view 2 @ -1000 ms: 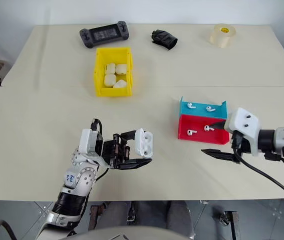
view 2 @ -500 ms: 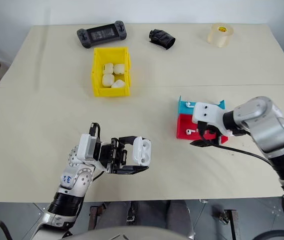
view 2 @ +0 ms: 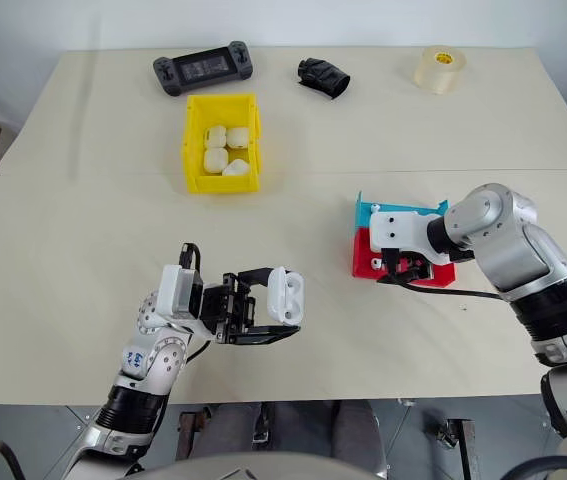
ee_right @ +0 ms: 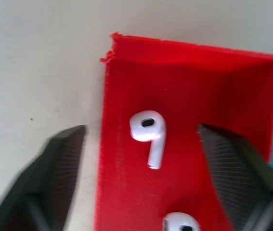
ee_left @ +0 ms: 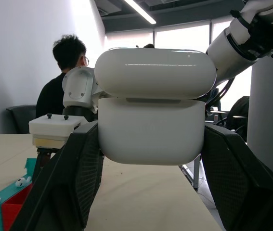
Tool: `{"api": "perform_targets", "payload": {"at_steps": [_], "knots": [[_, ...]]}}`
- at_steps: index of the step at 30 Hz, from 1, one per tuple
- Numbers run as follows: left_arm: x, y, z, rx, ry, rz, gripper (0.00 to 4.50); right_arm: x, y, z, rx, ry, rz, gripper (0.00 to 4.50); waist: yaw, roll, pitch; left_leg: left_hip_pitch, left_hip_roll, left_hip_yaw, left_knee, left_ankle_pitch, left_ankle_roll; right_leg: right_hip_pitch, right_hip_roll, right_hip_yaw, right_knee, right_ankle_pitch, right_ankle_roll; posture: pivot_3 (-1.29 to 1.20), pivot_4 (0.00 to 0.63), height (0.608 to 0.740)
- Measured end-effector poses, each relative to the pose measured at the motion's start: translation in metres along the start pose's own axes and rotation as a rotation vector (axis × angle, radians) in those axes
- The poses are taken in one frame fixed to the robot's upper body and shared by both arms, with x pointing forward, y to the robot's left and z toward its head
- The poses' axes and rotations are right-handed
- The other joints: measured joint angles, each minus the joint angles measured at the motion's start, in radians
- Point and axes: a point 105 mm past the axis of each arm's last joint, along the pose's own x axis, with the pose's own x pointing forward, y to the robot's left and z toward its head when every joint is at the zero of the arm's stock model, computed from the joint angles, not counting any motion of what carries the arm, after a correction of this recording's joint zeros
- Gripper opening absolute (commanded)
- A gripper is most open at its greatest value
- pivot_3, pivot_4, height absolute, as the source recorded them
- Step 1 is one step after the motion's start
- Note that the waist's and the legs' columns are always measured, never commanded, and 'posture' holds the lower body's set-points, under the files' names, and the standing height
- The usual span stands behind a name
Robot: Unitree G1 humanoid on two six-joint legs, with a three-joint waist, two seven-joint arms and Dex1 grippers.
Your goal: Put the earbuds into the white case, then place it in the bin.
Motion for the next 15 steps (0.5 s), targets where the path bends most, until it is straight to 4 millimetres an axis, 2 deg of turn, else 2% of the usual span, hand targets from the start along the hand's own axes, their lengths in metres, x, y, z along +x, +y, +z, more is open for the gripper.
{"api": "perform_targets", "payload": {"at_steps": [9,15], "knots": [[0.0005,-0.0003,0.0017,0.005,0.001,0.001,2.78,0.0014,0.0027,-0.0004,-0.04,0.015,0.036,2.66,0.0,0.0,0.0,0.0,0.0,0.0,0.0,0.0,0.0,0.0,0.0,0.0,0.0,0.0,0.0,0.0,0.15,0.74],[0.0001,-0.0018,0.0023,0.004,0.003,0.003,2.78,-0.0008,-0.0048,0.006,-0.057,0.007,0.029,2.66,-0.001,0.0,0.0,0.0,0.0,0.0,0.0,0.0,0.0,0.0,0.0,0.0,0.0,0.0,0.0,0.0,0.15,0.74]]}}
